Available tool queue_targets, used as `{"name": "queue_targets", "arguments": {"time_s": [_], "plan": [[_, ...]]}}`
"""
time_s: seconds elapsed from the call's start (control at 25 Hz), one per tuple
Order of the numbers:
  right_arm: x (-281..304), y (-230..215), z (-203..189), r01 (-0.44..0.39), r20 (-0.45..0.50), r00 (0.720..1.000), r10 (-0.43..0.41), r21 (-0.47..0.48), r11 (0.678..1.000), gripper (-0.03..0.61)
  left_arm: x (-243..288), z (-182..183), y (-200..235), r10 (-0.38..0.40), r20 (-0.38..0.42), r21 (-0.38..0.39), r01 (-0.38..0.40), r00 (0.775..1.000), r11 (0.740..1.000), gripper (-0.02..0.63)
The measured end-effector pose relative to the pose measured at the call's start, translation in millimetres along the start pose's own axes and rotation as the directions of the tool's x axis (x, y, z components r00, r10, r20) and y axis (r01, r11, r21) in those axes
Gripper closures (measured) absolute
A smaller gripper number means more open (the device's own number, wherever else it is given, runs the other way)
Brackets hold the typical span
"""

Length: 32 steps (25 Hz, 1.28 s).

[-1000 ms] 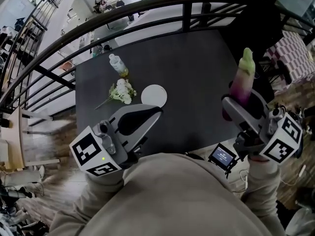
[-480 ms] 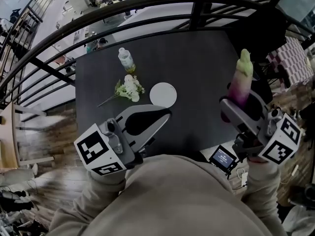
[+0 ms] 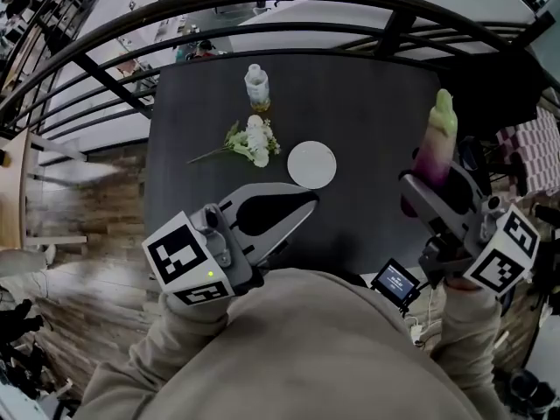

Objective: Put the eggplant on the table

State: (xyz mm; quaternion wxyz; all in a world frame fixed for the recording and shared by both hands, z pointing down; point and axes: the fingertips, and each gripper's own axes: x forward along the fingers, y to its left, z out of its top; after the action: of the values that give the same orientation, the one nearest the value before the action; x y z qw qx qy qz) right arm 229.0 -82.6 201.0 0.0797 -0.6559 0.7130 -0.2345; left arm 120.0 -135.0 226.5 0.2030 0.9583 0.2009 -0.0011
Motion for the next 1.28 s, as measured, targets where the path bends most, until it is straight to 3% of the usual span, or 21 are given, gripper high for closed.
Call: {"name": "queue_targets", "arguments": {"time_s": [0.32,0.88,1.28], "plan": [[16.1,-13.2,5.0,-0.049,-0.049,0.998,0.048,-0.007,0.999,0.356,-4.3,1.6,1.4,0.083,0.018,0.006,-0.083,0.996,0.997,0.609],[31.9,-16.6,-11.0,-0.060,-0.135,0.989,0.061,0.010,0.998,0.356,-8.7,-5.6,0.6,0.104,0.029,-0.033,-0.103,0.994,0.994,0.609],[66.6,-34.8,-52.0,-0.101,-0.213,0.971,0.113,0.065,0.993,0.356,-37.0,-33.1,6.8,0.208,-0.002,-0.081,-0.207,0.978,0.975,0.609]]}}
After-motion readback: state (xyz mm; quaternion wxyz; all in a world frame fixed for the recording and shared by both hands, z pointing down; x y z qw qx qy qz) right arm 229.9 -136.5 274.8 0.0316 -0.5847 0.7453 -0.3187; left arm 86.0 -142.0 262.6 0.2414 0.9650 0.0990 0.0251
